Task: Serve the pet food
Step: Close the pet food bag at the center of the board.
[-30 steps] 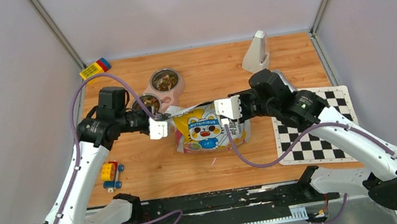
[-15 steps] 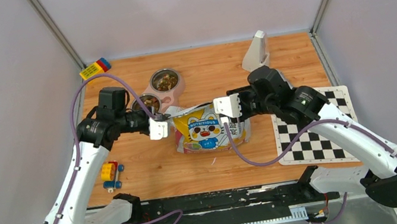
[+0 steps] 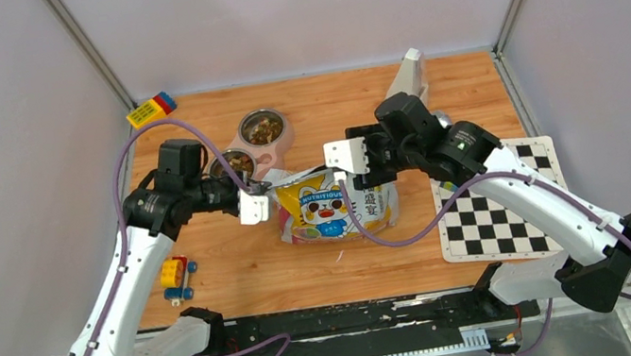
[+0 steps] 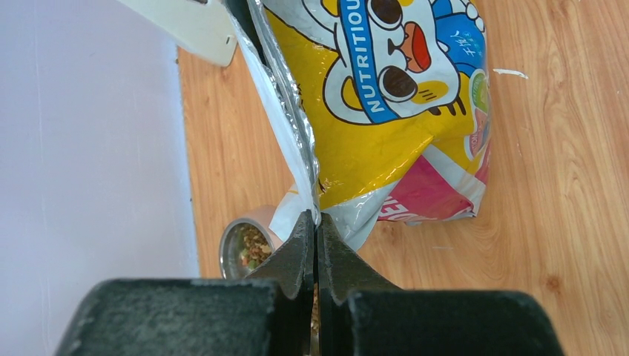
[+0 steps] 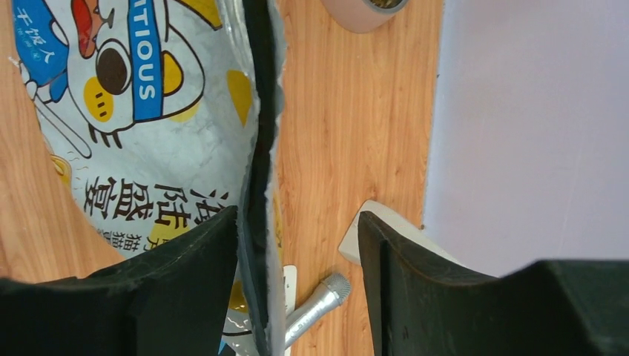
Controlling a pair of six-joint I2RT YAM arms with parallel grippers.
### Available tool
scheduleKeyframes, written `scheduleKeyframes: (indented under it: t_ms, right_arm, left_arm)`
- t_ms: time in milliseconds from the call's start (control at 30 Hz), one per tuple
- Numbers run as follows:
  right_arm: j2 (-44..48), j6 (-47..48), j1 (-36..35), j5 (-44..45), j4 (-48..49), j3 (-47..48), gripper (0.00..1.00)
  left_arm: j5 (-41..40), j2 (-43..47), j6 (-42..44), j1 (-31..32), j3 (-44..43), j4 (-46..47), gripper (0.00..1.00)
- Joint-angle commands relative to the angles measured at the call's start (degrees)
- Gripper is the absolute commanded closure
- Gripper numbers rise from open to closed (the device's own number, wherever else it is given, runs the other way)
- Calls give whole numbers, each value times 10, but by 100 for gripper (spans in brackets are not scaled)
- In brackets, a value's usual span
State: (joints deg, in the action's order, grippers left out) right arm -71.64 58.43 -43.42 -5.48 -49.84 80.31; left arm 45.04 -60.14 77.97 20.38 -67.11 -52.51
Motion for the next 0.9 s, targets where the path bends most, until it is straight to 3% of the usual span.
scheduleKeyframes:
  t_ms: [0, 167, 367, 433, 533, 600, 700, 867]
  right_arm:
    - [-4, -20, 0, 1, -15, 18, 44]
    - [-4, -31, -9, 10, -12, 9, 77]
    - [20, -18, -23, 29, 17, -8, 95]
    - [30, -9, -24, 29, 14, -13, 91]
    - [46, 3, -24, 17, -2, -31, 61]
    - [52, 8, -24, 11, -2, -48, 54]
    - [53, 7, -25, 15, 11, -66, 54]
    - [53, 2, -30, 16, 37, -60, 64]
  left_arm:
    - [-2, 9, 6, 6, 2, -31, 100]
    - [1, 9, 2, 7, 3, -29, 100]
    - [5, 7, 1, 7, 5, -29, 100]
    - [2, 7, 4, 8, 8, -31, 100]
    - [-17, 10, 16, 11, 16, -31, 100]
    - [-29, 12, 24, 15, 23, -32, 100]
    - [-35, 11, 30, 20, 31, -32, 100]
    - [-34, 10, 25, 23, 25, -32, 100]
